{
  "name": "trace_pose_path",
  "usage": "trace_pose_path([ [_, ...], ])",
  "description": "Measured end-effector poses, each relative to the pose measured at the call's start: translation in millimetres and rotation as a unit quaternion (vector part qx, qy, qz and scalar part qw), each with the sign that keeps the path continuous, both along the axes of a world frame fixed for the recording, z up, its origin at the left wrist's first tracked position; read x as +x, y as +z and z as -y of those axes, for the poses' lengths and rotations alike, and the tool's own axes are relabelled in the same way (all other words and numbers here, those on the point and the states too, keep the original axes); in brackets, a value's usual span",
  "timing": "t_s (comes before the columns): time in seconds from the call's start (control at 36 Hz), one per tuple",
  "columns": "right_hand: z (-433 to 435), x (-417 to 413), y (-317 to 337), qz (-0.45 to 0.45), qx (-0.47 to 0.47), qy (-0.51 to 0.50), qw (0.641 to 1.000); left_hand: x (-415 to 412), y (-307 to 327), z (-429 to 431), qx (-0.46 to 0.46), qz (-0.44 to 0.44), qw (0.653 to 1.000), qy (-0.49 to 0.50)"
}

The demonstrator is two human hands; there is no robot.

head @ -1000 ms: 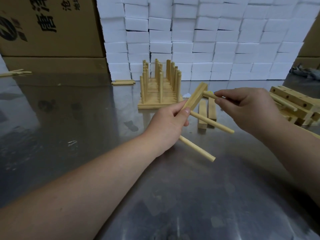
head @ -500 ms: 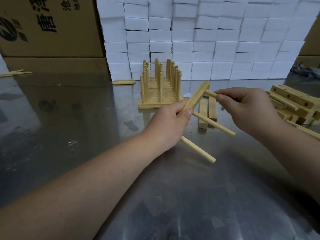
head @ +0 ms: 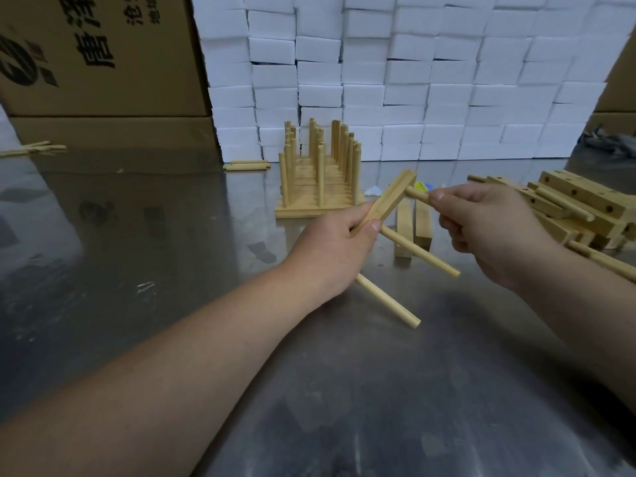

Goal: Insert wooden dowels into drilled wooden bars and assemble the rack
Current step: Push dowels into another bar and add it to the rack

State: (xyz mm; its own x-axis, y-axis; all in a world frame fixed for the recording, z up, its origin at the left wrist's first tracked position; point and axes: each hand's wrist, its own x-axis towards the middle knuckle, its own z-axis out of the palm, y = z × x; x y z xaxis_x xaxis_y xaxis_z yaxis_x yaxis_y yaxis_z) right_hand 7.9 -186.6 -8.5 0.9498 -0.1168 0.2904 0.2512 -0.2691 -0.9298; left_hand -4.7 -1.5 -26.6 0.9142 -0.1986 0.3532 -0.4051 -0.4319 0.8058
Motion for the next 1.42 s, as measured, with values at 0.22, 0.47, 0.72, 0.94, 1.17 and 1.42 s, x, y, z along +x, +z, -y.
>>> trace_pose_path([
  [0.22, -8, -4, 1, -0.002, -0.004, 0.009, 1.0, 6, -3, -4, -0.027, -0.038, 0.999, 0.002],
  [0.47, -5, 5, 9, -0.046, 0.175, 0.024, 0.983, 17, 6, -14, -0.187, -0.151, 0.969, 0.057],
  [0.72, -3, 5, -9, 0.033, -0.128, -0.016, 0.991, 21, 17, -31, -0.271, -0.334, 0.903, -0.008],
  [0.94, -7, -2, -7, 0.074, -0.213, 0.049, 0.973, 23, 22, -38, -0.247, -0.431, 0.864, -0.086],
  [1.17, -6, -3, -4, 0.07, -0.288, 0.044, 0.954, 23, 23, -45, -0.246, -0.457, 0.844, -0.136],
  [1.42, -7, 0, -8, 0.035, -0.228, 0.01, 0.973, 32, 17, -48, -0.353, -0.374, 0.857, -0.034],
])
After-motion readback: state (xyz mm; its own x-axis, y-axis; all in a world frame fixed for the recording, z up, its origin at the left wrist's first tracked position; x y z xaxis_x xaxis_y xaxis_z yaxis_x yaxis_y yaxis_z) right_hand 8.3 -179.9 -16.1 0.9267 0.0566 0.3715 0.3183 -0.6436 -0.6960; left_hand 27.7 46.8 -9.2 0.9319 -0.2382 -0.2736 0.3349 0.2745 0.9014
